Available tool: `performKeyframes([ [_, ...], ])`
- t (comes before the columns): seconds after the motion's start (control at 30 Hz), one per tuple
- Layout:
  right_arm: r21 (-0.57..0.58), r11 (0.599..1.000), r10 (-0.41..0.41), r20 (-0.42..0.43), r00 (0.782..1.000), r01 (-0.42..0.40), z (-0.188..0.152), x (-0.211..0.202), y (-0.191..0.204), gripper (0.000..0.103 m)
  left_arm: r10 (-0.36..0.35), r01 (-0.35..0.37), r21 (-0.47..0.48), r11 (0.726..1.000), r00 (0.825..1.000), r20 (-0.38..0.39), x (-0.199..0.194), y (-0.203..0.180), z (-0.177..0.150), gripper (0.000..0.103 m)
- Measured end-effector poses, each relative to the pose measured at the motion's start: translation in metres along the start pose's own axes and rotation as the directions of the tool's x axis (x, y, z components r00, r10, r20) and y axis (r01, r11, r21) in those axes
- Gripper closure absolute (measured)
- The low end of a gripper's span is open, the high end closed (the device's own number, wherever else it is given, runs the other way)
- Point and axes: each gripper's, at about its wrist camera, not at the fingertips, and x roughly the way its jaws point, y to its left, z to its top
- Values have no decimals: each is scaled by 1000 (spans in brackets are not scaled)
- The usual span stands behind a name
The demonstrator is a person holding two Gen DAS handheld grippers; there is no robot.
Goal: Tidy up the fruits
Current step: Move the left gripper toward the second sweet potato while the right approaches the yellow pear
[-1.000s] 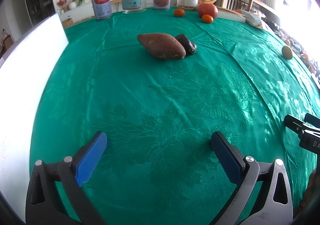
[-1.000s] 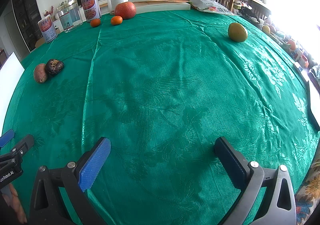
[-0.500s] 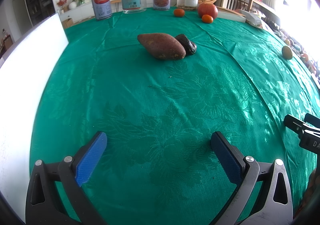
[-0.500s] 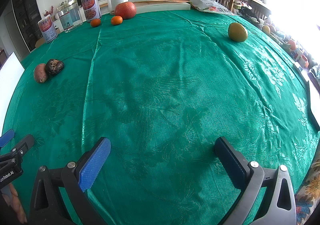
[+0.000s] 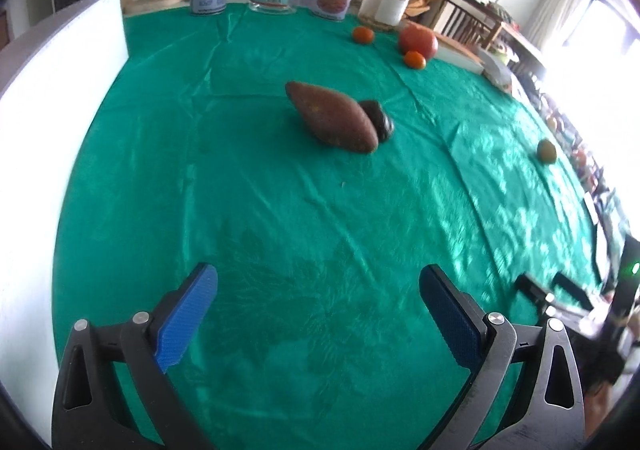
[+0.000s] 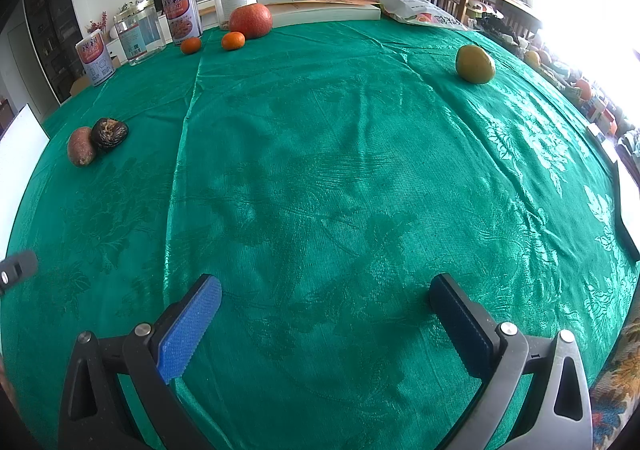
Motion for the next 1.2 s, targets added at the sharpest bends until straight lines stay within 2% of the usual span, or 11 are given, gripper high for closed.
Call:
performKeyframes([
  [0.13,0,1000,0,0,1000,0,0,0,0,0,-75,72,-131,989,997,-16,8,5,56,3],
  [0.3,-1,1000,0,0,1000,0,0,0,0,0,-9,6,-129,992,1000,-20,38,-6,102,3],
  [0.5,0,1000,0,0,1000,0,0,0,0,0,132,-136,-45,990,988,-76,69,0,86,2],
  [0.57,0,1000,0,0,1000,0,0,0,0,0,112,-117,-73,990,991,-70,61,15,77,2],
  [0.7,0,1000,-1,0,1000,1,0,0,0,0,156,-154,-122,980,988,5,29,41,71,3],
  [0.8,0,1000,-1,1,1000,1,0,0,0,0,70,-70,-109,992,998,-4,31,45,81,3],
  [0.9,-1,1000,0,0,1000,0,0,0,0,0,2,-3,-26,1000,998,-55,49,32,94,3],
  [0.97,-3,1000,1,0,1000,-1,0,0,1,0,30,-25,58,998,996,-85,61,18,100,3],
  [1.03,-3,1000,1,0,1000,-1,0,0,1,0,86,-75,149,986,994,-68,65,6,101,3],
  [1.13,-2,1000,0,1,1000,0,0,0,1,0,178,-166,302,939,984,-11,70,-11,104,3],
  [1.2,-3,1000,0,1,1000,0,0,0,1,0,230,-219,407,887,973,24,77,-21,106,3],
])
